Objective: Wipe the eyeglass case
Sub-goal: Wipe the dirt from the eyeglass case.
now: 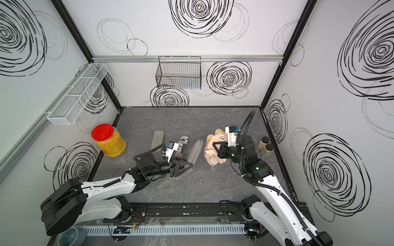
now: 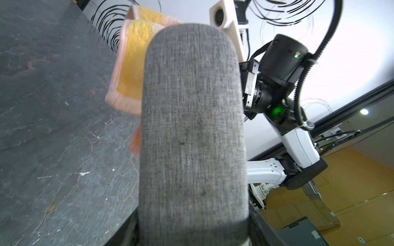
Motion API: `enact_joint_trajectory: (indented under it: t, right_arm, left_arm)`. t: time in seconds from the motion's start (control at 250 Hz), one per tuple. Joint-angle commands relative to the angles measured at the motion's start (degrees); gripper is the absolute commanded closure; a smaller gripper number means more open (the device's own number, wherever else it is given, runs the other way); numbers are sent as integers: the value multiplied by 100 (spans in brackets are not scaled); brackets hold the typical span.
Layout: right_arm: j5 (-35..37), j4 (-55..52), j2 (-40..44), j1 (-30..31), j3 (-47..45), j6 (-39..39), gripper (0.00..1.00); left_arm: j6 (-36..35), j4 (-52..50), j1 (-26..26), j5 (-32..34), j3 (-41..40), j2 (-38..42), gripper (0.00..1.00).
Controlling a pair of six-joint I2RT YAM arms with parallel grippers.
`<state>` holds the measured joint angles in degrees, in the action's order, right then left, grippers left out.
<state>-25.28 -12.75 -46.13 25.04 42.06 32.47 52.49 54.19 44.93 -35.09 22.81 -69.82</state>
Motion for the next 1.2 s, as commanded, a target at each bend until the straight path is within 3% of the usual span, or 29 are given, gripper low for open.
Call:
enact_joint_trajectory:
  t: [0.0, 0.112, 0.304, 0.575, 0.719, 1.011, 1.099, 1.195]
  right_arm:
    - [-1846, 1943, 163, -4, -127, 1079, 100]
    - [-1721, 2631, 350, -1, -42, 1514, 100]
    - [-1792, 3079, 317, 22, 170, 1800, 100]
    - [-624, 992, 200, 620, 80, 757, 100]
    - [-1029, 1227, 230, 745, -321, 789, 100]
    - [-1540, 410, -191, 1616, 50, -136, 100]
    - [-1129, -169, -190, 1700, 252, -536, 100]
    - [-175, -523, 19, 1449, 426, -691, 100]
  left_arm:
    - [418, 1177, 5, 100, 100, 1, 41]
    - [700, 1648, 111, 244, 126, -92, 41]
    - [629, 1509, 191, 297, 271, -110, 42]
    - [526, 1416, 166, 331, 391, -29, 42]
    - [491, 1408, 157, 330, 417, -73, 42]
    - [456, 1353, 139, 289, 411, -128, 42]
    - [437, 1290, 139, 267, 367, -103, 42]
    - [341, 1090, 151, 273, 263, -15, 42]
